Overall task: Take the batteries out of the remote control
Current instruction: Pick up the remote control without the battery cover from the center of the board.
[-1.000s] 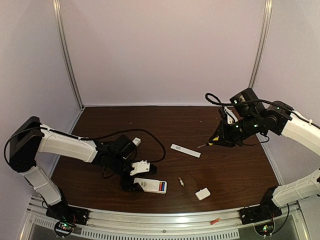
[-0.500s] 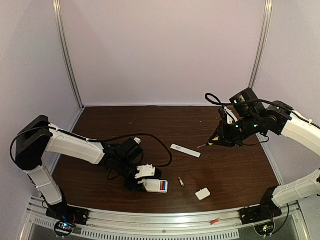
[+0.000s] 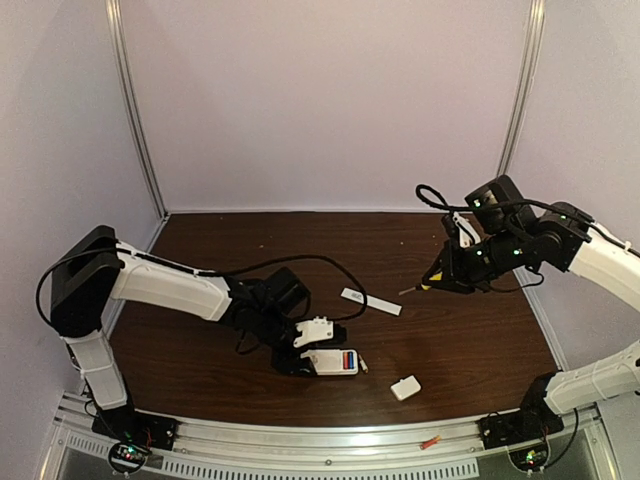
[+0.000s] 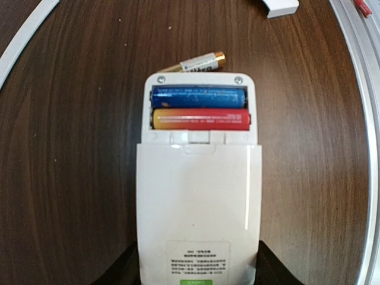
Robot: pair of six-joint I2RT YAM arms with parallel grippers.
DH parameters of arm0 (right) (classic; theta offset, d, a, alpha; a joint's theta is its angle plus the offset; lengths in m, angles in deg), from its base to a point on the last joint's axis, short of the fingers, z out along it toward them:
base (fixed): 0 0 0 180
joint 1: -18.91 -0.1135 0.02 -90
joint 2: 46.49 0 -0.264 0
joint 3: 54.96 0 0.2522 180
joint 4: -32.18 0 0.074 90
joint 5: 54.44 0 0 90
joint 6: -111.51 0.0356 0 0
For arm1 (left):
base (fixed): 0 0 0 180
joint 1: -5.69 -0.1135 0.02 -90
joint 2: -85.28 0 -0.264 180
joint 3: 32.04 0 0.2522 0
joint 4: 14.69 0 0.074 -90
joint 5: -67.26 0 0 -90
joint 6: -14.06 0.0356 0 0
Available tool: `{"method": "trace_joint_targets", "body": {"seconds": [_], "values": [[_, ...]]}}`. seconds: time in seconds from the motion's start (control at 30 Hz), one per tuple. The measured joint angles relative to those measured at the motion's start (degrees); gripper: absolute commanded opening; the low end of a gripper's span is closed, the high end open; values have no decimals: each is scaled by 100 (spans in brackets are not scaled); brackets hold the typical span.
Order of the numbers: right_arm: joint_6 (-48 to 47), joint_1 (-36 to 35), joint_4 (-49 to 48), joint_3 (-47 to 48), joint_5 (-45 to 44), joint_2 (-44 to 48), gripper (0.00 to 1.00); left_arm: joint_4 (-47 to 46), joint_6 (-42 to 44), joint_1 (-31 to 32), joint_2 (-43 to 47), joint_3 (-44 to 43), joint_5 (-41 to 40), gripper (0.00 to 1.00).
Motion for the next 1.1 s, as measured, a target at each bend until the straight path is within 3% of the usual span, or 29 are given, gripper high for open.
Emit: {"method": "trace_joint_targets", "body": {"seconds": [0.23, 0.37, 0.6, 0.77, 1.0, 1.1], "values": [[-37, 0, 85, 0, -39, 90, 0, -70, -404, 70, -330, -186, -9, 35], [-79, 0, 105, -7, -55, 144, 0, -98, -485, 70, -345, -188, -24, 55], [-142, 0, 133, -7, -57, 149, 0, -96, -588, 70, -350, -210, -39, 71], [-186, 0, 188, -7, -59, 136, 0, -107, -645, 70, -319, -323, -151, 97], [-271, 0, 260, 39, -66, 15, 0, -254, -791, 61, 437, -313, -221, 97], [-304, 0, 291, 107, -66, -42, 0, -957, -962, 28, 1130, 125, -428, 97]]}}
